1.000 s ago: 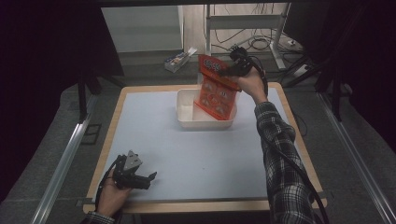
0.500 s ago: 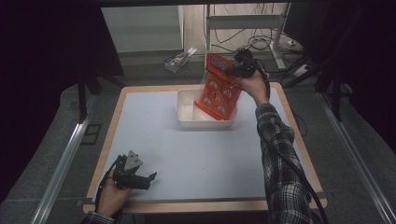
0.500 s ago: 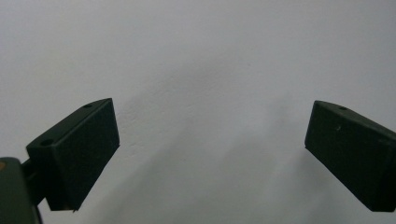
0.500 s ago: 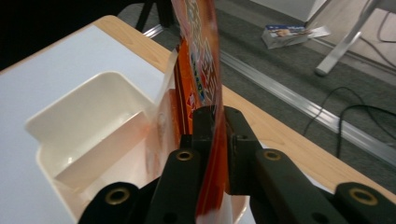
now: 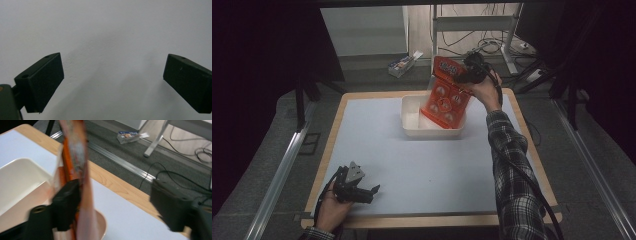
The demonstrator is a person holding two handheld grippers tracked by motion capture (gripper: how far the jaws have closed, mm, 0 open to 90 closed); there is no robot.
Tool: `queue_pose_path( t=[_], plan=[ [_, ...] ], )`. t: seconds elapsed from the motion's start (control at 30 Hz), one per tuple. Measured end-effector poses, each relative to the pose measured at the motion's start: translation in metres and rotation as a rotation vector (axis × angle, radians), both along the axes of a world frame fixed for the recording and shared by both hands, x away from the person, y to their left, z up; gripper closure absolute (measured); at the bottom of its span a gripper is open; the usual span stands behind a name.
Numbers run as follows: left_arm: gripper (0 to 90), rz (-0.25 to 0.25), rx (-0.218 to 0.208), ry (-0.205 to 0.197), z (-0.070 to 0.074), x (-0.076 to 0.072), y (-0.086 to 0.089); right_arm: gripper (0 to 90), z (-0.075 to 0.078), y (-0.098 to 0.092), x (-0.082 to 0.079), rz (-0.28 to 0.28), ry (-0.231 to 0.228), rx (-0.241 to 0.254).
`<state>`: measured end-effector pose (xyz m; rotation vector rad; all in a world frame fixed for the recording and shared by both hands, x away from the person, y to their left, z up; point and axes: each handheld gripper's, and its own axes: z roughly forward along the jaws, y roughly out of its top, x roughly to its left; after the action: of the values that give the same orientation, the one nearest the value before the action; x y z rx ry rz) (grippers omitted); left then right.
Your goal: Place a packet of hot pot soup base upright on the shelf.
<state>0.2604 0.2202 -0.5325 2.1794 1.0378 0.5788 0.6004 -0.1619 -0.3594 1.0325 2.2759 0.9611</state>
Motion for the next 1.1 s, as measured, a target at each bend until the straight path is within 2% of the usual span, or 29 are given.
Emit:
queue_pose_path(
  t=[0.03, 0.07, 0.1, 0.17, 0.43, 0.63, 0.83, 1.1],
  plan=[
    [3.0, 0.0, 0.001, 0.001, 0.0, 0.0, 0.0, 8.5, -0.002, -0.001, 0.003, -0.028, 0.002, -0.007],
    [3.0, -0.001, 0.001, 0.001, 0.0, 0.0, 0.0, 8.5, -0.002, -0.001, 0.003, -0.028, 0.002, -0.007],
    [3.0, -0.001, 0.001, 0.001, 0.0, 0.0, 0.0, 1.4, -0.003, -0.001, 0.003, -0.025, 0.012, -0.022],
    [3.0, -0.001, 0.002, 0.002, 0.0, 0.0, 0.0, 0.0, -0.004, -0.002, 0.003, -0.024, 0.012, -0.026],
    [2.9, -0.002, 0.003, 0.0, 0.0, 0.0, -0.001, 0.0, 0.003, -0.002, -0.001, -0.017, 0.006, -0.01],
    [2.8, -0.002, -0.006, -0.005, 0.001, 0.0, 0.0, 0.0, 0.007, -0.003, -0.006, 0.009, 0.013, 0.011],
    [2.5, -0.002, -0.031, 0.001, 0.003, 0.0, 0.001, 0.0, 0.014, -0.002, -0.015, 0.046, 0.007, 0.02],
    [1.8, -0.027, -0.106, -0.004, 0.005, -0.001, 0.004, 0.0, 0.019, -0.004, -0.023, 0.073, -0.008, 0.042]
  ],
)
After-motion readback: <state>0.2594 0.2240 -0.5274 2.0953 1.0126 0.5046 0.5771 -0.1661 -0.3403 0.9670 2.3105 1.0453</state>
